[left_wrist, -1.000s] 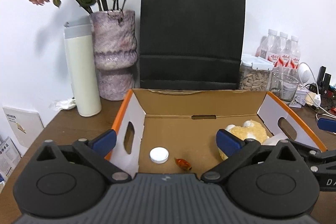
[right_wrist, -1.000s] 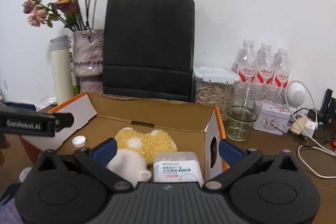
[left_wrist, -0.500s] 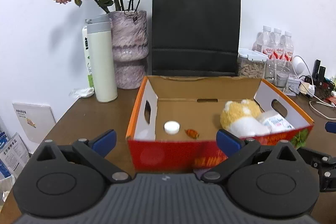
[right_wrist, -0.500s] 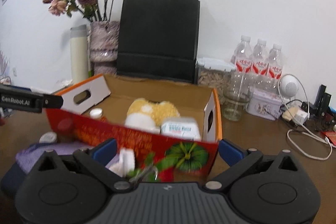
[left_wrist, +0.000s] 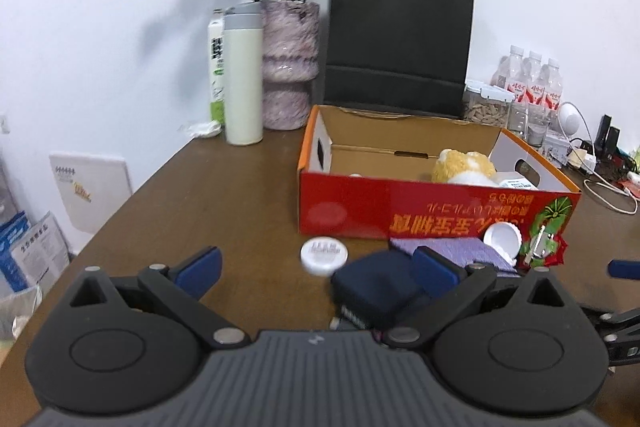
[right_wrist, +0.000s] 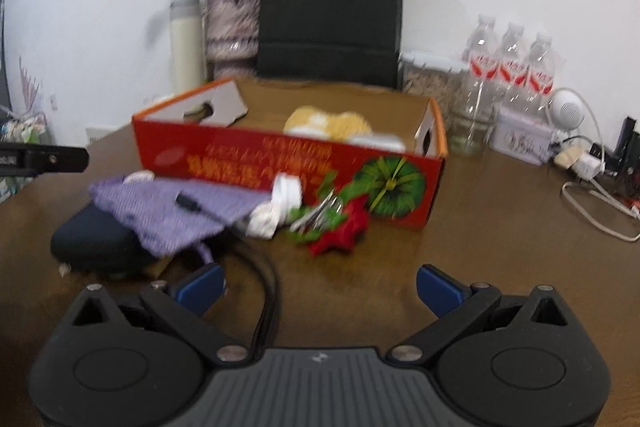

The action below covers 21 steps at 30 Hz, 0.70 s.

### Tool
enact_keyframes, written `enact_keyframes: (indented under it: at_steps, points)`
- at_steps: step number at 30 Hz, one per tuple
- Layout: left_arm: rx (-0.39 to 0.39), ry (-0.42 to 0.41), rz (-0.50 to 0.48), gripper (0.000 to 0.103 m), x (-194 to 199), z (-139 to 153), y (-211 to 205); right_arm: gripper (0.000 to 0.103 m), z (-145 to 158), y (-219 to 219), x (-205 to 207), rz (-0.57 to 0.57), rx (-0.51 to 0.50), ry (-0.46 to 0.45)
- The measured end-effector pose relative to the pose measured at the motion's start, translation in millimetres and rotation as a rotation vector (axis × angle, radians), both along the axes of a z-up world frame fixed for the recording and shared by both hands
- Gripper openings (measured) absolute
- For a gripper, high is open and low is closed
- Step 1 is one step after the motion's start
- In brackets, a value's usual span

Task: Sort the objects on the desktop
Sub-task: 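Withdraw both open tools from the box back toward the desk, then grasp the black cable with the right tool while the left tool grasps the navy pouch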

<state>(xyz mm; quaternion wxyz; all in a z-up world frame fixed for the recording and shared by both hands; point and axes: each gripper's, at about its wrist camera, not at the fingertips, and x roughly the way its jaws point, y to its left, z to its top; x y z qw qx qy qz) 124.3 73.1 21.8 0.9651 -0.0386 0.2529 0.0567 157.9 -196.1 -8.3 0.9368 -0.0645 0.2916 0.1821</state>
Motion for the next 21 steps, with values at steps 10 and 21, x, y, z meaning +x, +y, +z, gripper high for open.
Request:
enact_keyframes:
  at_steps: [10, 21]
  points:
    - [-0.03, 0.042, -0.077, 0.103, -17.8, -4.0, -27.2, 0.069, -14.6, 15.7, 6.6, 0.027, -0.016, 0.065]
    - [-0.031, 0.13, -0.134, 0.103, -2.3, -14.8, -62.6, 0.002, -11.5, 8.7, -2.2, 0.063, -0.009, 0.053]
